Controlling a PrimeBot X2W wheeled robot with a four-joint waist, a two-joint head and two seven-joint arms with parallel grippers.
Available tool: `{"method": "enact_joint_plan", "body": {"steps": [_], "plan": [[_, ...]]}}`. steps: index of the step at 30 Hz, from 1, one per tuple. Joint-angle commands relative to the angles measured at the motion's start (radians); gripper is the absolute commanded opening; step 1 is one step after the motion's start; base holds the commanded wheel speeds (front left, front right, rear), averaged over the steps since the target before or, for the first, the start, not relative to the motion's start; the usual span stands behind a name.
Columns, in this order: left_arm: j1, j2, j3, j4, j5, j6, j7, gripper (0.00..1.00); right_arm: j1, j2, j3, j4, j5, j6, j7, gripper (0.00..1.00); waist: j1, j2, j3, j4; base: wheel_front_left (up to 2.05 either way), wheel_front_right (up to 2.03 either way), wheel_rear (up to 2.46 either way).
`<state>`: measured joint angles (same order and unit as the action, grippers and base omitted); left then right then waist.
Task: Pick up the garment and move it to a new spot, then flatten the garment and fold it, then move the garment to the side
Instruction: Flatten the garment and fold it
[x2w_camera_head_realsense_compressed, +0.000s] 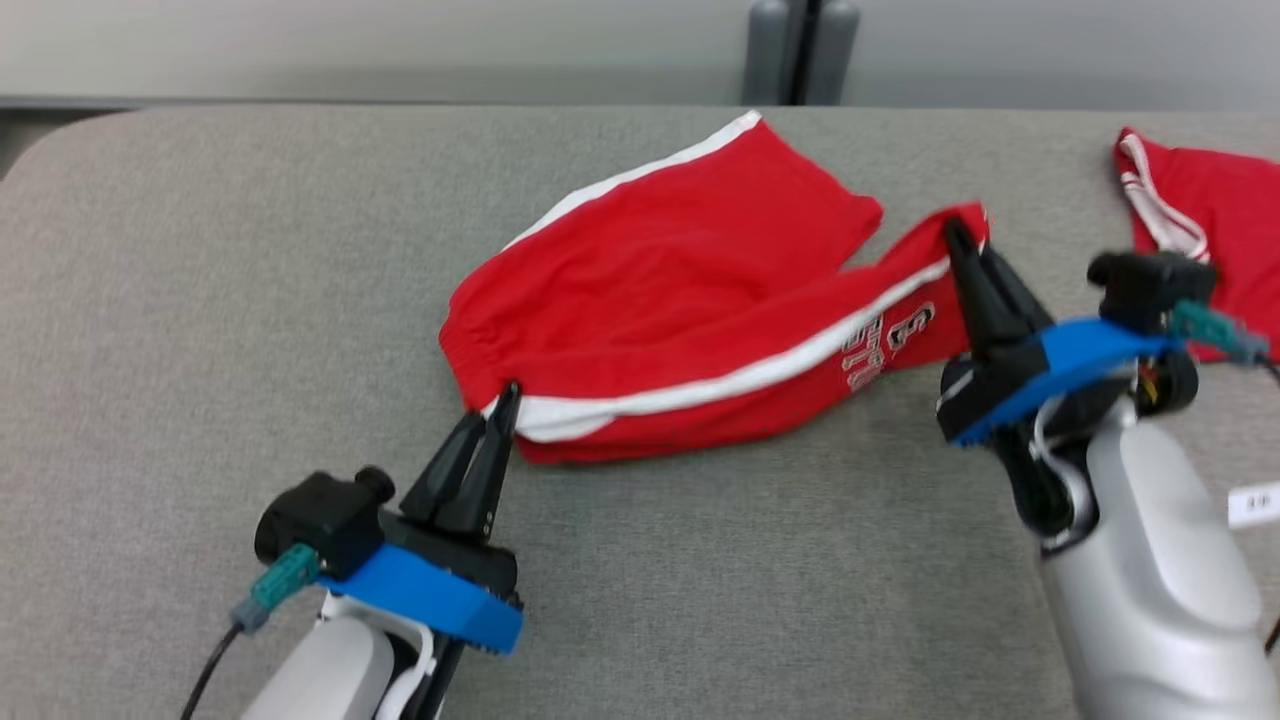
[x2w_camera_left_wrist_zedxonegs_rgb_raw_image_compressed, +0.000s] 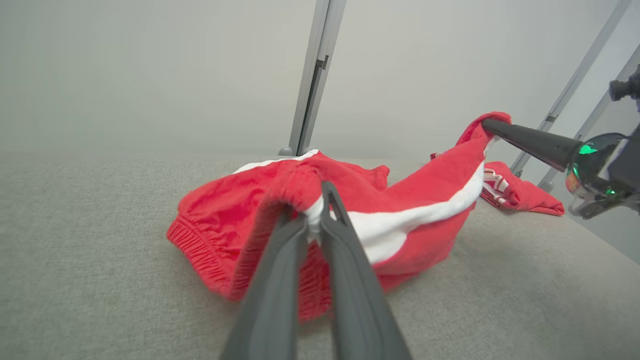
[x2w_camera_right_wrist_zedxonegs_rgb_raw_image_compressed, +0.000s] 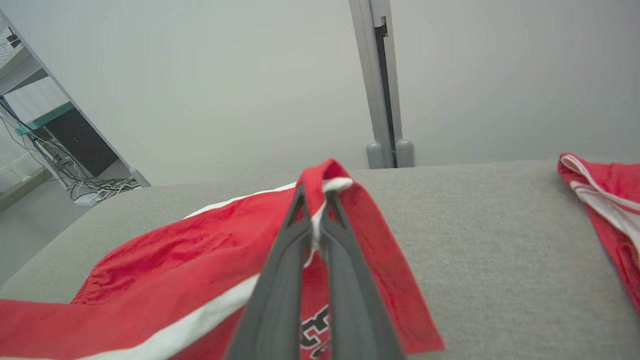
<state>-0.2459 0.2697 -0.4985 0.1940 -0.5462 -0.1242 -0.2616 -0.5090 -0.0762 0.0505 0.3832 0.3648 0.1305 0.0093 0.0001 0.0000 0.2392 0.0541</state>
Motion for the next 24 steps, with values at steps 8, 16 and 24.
{"method": "enact_joint_plan", "body": {"steps": [8,16,24], "plan": [[-0.186,-0.016,-0.003,0.045,-0.026,-0.007,-0.004,0.0,-0.339,-0.02,-0.003,0.247,-0.028,0.0,0.01,0.0,-0.0001,0.0,0.155,0.1,0.0,0.0,0.0],[-0.318,-0.035,-0.015,0.088,-0.063,-0.007,-0.004,0.0,-0.604,-0.026,-0.007,0.506,-0.107,0.0,-0.027,0.0,-0.0001,0.0,0.247,0.151,0.0,0.0,0.0],[-0.401,-0.061,-0.026,0.15,-0.084,-0.007,-0.004,0.0,-0.758,-0.013,-0.031,0.721,-0.177,0.0,-0.082,0.0,-0.0001,0.0,0.297,0.171,0.0,0.0,0.0]]}}
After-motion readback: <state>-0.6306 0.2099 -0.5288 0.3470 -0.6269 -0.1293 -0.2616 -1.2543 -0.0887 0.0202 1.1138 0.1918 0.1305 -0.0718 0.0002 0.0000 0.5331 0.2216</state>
